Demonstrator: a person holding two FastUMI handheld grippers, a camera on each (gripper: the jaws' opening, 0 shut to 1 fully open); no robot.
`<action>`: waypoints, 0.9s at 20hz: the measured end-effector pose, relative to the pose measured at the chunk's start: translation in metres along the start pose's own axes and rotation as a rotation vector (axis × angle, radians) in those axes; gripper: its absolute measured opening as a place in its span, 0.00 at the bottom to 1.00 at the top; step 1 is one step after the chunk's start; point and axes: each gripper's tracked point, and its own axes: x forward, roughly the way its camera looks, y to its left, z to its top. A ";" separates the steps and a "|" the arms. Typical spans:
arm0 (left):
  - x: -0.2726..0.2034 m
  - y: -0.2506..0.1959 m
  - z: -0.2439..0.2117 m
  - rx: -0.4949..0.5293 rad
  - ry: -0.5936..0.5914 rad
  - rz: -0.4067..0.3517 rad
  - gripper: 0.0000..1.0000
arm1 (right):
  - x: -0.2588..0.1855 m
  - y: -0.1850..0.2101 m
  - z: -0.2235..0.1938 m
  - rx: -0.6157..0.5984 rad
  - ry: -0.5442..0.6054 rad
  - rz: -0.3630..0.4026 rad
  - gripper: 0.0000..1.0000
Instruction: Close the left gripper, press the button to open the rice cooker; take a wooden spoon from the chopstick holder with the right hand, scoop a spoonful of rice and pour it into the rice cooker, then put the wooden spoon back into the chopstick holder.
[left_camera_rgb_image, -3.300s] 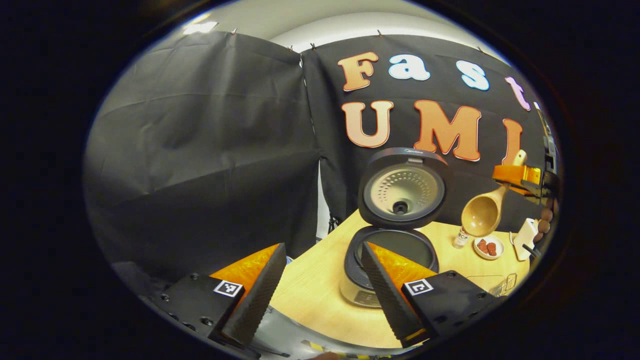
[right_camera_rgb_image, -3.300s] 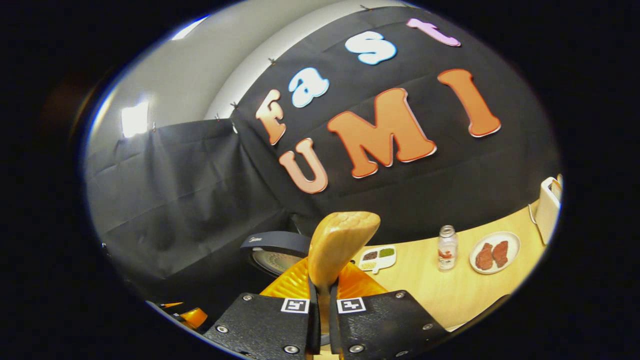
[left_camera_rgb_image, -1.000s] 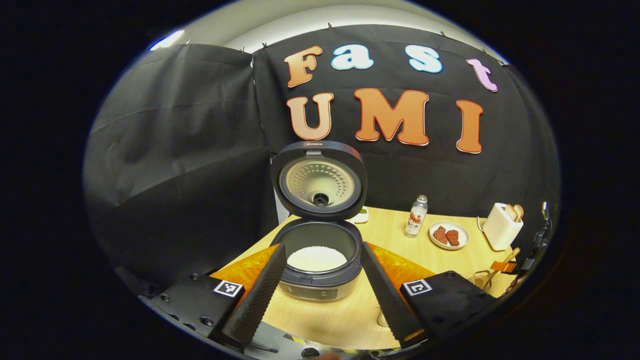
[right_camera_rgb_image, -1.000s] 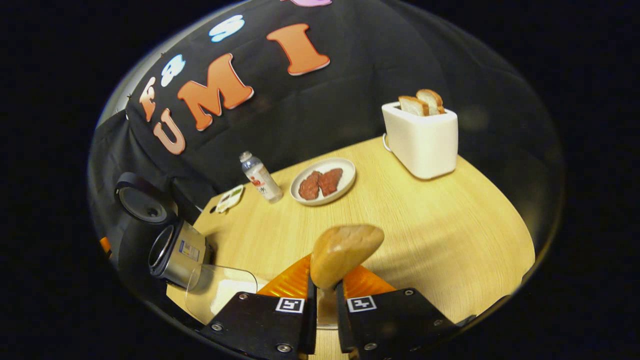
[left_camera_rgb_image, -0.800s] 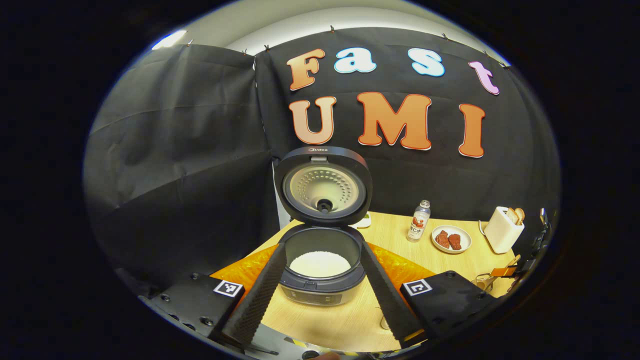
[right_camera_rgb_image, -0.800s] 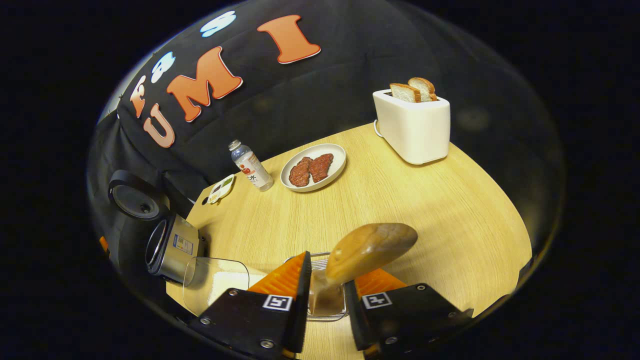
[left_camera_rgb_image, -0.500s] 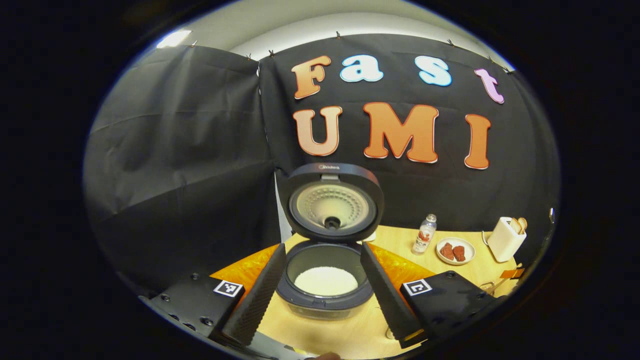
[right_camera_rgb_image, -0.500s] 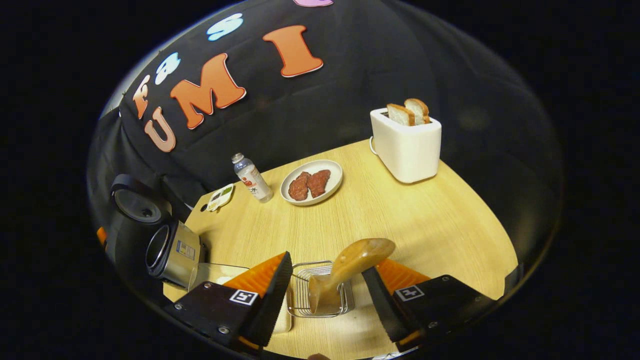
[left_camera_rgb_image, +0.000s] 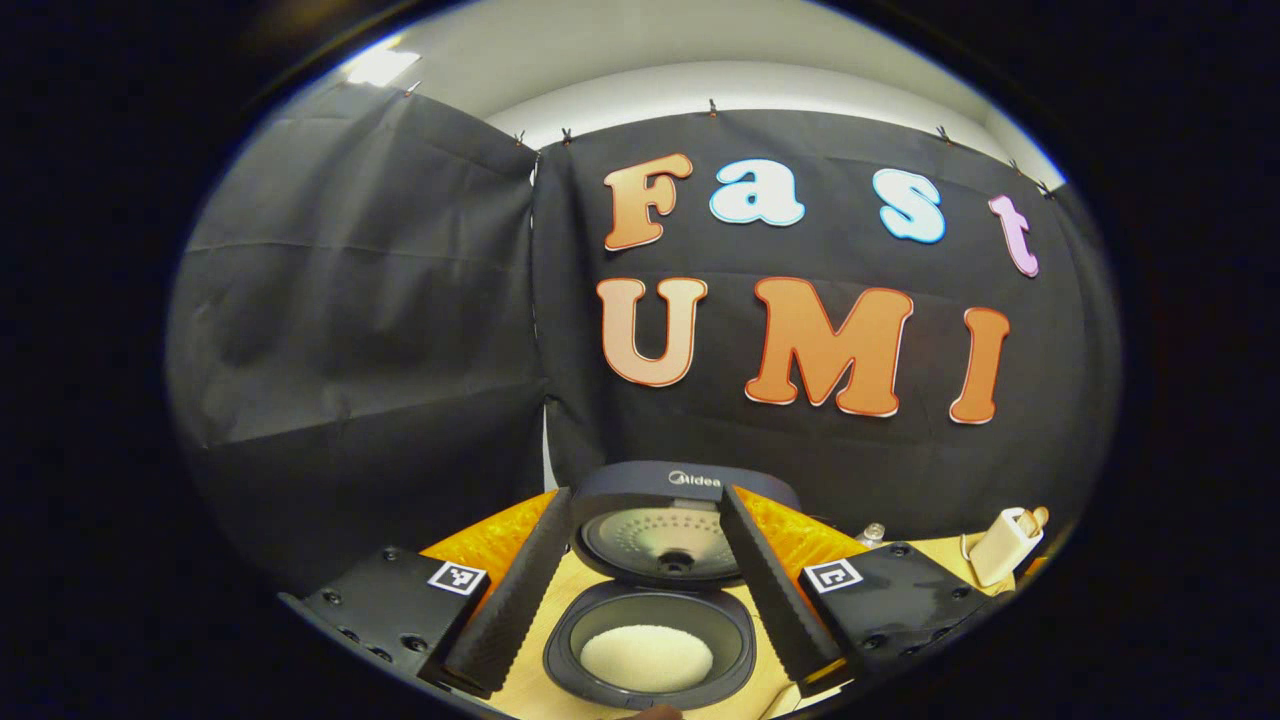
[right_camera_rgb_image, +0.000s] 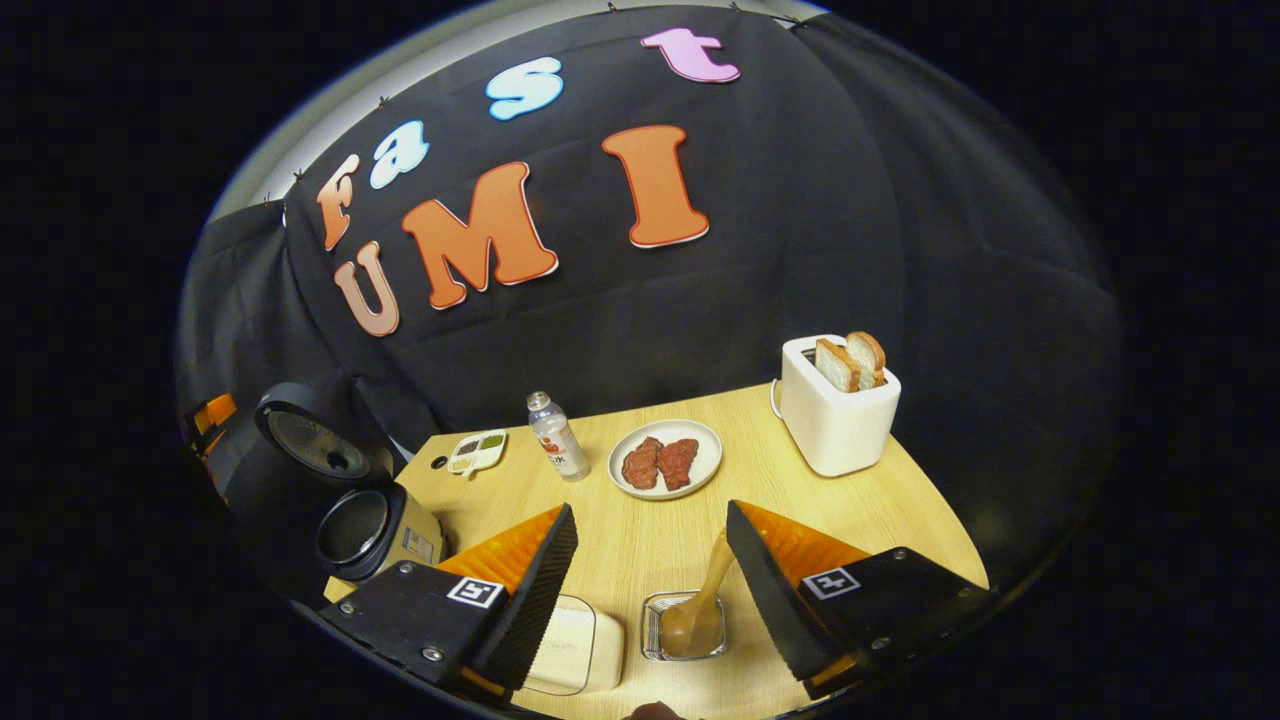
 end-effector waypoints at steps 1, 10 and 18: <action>0.011 0.002 0.003 -0.007 0.000 -0.008 0.96 | -0.001 0.002 0.008 -0.011 -0.018 -0.005 0.93; 0.115 -0.028 -0.013 -0.007 0.178 -0.009 1.00 | -0.015 0.021 0.036 -0.047 -0.099 -0.034 0.93; 0.138 -0.022 -0.024 0.036 0.235 0.000 1.00 | -0.002 0.057 0.049 -0.014 -0.116 0.054 0.93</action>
